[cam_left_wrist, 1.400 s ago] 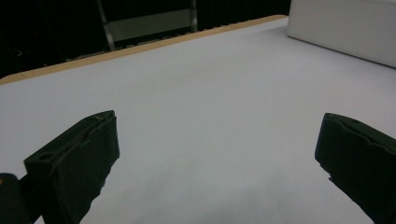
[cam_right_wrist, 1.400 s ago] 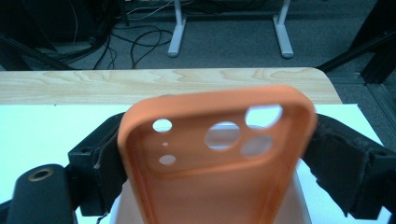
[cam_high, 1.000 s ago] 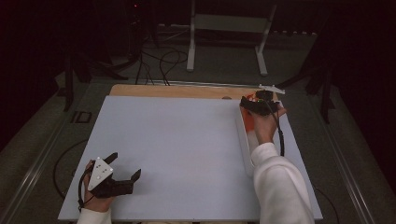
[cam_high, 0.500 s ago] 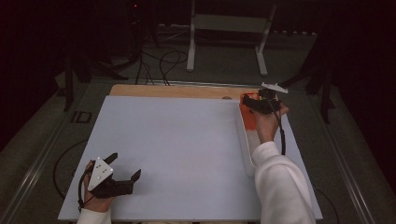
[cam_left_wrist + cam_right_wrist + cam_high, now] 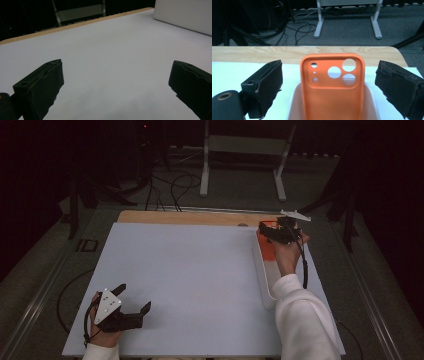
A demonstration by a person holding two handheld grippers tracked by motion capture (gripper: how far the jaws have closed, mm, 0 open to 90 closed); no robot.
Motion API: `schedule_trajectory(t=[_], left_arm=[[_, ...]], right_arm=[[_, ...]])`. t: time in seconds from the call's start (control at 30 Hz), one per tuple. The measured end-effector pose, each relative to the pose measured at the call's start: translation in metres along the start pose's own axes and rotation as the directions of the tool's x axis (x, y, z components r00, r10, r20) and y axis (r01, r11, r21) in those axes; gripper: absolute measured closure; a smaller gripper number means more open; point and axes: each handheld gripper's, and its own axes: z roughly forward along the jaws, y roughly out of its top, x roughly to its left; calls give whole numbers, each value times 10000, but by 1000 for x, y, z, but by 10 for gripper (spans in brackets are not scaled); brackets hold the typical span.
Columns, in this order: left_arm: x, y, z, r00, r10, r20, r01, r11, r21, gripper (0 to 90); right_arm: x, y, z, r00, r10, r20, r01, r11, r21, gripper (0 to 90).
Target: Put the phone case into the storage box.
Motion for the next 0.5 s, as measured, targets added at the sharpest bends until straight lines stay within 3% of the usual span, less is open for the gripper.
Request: schedule_trajectory(t=[0.23,0.5], left_arm=[[0,0,0,10000,5,9,-5,10000,-4,5],[-1,1,1,10000,15,45,-15,10000,3,5]], right_arm=[[4,-5,-5,9989,-237,-400,238,9997,24,77],[13,-10,-19,9916,-594,-1152,600,9982,14,77]])
